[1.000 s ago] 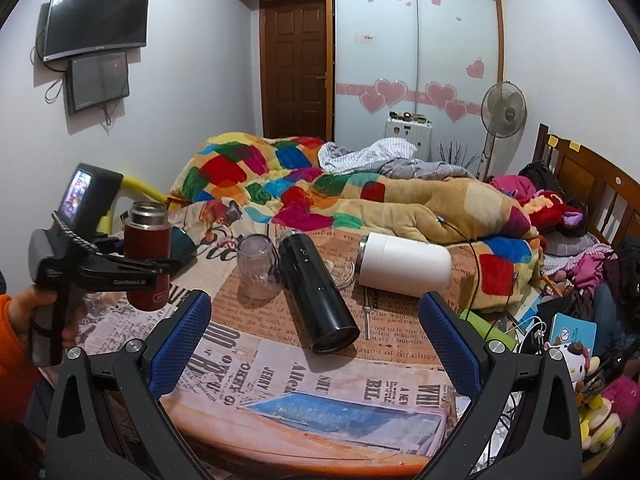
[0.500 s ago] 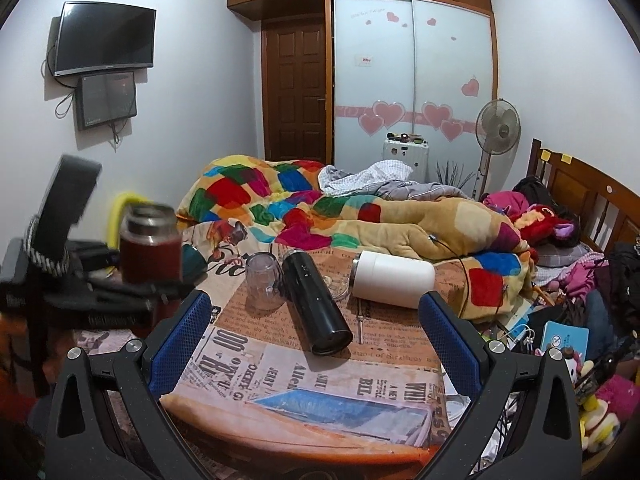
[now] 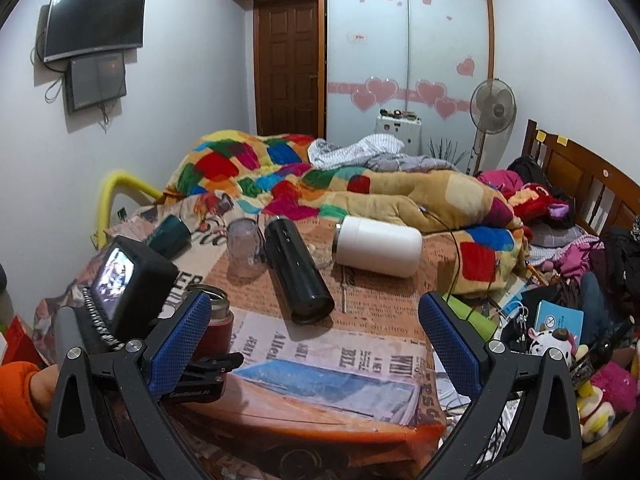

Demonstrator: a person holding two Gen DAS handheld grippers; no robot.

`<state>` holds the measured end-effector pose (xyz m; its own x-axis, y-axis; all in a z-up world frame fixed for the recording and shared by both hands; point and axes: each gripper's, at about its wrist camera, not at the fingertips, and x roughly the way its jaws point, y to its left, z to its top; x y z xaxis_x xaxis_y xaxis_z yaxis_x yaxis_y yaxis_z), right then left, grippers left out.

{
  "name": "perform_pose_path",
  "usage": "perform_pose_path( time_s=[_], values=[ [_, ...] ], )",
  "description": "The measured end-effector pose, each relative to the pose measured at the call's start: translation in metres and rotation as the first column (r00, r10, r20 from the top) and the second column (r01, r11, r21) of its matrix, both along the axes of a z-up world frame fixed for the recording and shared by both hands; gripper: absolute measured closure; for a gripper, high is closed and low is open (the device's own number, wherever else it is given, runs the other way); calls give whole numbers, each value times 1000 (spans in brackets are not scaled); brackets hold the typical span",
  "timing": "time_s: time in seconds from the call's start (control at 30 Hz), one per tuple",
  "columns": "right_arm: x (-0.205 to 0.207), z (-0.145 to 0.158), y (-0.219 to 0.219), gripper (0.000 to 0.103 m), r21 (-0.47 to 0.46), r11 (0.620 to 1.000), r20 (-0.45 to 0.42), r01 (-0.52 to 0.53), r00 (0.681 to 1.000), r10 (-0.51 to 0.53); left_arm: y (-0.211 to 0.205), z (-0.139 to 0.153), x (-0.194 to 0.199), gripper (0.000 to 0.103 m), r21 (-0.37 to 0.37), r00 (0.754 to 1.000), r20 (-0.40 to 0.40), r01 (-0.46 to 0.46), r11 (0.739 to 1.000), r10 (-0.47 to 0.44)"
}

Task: Flip cup upright
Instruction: 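Lift the red bottle with the left tool, then lower it back onto the table, then open the left tool and withdraw while the right tool grasps the red bottle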

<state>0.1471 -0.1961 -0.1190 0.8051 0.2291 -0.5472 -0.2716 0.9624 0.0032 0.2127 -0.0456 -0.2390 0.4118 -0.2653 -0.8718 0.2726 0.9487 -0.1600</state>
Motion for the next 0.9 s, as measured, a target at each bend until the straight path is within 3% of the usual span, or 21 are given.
perform_pose_path(
  time_s=[0.13, 0.5, 0.7, 0.9],
  values=[
    [6, -9, -2, 0, -3, 1000, -32, 6, 999, -6, 2, -13, 14, 42, -10, 1000, -23, -13, 1000, 13],
    [30, -35, 9, 0, -15, 1000, -127, -3, 992, 1, 6, -38, 46, 42, 56, 999, -37, -26, 998, 28],
    [36, -44, 17, 0, -35, 999, -162, -14, 987, 8, 5, -35, 43, 42, 54, 1000, -22, -13, 998, 14],
    [45, -50, 24, 0, -12, 1000, -212, -29, 977, 26, 19, 1, 16, 41, 41, 996, 85, -14, 999, 11]
  ],
)
